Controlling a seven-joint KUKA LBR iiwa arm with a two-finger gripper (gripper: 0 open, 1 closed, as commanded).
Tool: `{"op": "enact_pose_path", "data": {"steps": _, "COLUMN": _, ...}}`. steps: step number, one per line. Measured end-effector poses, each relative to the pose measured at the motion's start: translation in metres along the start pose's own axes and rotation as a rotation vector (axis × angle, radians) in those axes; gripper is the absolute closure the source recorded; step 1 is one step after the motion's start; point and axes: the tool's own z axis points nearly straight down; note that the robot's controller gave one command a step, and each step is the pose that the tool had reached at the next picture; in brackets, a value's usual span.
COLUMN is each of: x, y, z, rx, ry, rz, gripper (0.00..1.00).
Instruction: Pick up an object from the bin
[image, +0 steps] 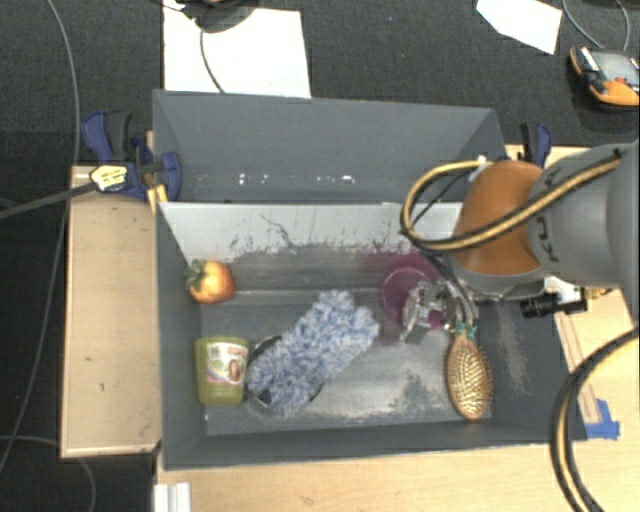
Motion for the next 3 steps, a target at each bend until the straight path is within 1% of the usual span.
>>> {"op": "enact_pose_path", "data": {"steps": 1, "x": 0.002, "y": 0.0, "z": -0.03, "rx": 0.002, "ry": 0.008, "rz": -0.066, "gripper": 1.0}}
{"op": "enact_pose_path", "data": {"steps": 2, "x": -0.001, "y": 0.0, "z": -0.063, "rx": 0.001, "ry": -0.001, "rz": -0.067, "gripper": 1.0}}
{"op": "enact_pose_path", "data": {"steps": 3, "x": -0.001, "y": 0.0, "z": -0.079, "rx": 0.0, "ry": 0.0, "rz": -0.061, "gripper": 1.0}}
